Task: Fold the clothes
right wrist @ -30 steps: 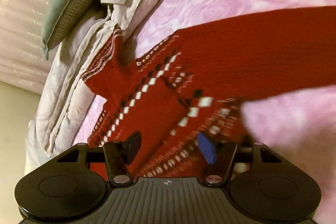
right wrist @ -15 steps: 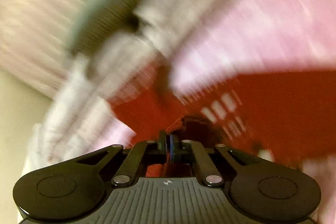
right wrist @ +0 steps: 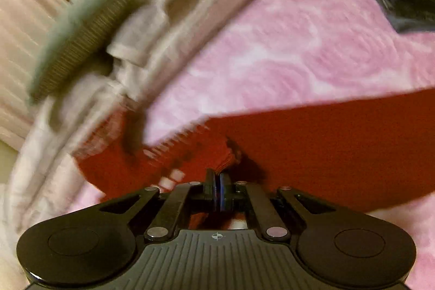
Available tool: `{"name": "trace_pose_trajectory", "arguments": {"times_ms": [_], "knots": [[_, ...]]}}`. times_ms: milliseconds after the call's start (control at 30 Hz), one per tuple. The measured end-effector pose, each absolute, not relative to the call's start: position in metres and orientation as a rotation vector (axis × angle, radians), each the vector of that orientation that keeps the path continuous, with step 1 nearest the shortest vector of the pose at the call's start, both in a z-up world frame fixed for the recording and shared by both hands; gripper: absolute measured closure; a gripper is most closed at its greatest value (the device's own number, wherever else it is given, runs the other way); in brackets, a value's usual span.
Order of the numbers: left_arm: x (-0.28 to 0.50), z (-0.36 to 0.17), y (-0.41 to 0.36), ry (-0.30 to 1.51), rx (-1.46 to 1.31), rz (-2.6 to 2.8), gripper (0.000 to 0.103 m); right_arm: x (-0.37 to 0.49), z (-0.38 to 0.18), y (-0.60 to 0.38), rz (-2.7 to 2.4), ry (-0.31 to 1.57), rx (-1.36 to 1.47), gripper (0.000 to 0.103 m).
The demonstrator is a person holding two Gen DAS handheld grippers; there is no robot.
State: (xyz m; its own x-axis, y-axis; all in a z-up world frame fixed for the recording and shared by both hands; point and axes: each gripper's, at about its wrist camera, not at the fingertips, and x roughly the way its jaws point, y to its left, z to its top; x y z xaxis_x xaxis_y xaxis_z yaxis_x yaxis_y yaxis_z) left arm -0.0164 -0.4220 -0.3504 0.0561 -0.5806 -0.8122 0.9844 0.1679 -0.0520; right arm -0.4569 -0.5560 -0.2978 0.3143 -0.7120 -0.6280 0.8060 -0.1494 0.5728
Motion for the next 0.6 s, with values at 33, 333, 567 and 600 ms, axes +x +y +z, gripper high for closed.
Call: {"name": "trace_pose_trajectory", "arguments": {"times_ms": [33,333,567,600], "knots": [[-0.016,-0.350,-0.424,0.838,0.596,-1.314,0.066,-0.456,-0.289,-0.556,-1.306,0.094,1.067,0.102],[-0.013,-0.354,-0.431,0.759,0.655,-1.317,0.092,-0.474,-0.281,-0.556,-1.424,0.145,1.026,0.102],[-0.006,-0.356,-0.422,0.730,0.758,-1.350,0.080,-0.475,-0.340,-0.545,-1.425,0.365,1.137,0.102],[-0.006,-0.354,-0.420,0.717,0.776,-1.365,0.079,-0.475,-0.337,-0.546,-1.425,0.345,1.123,0.102]]}}
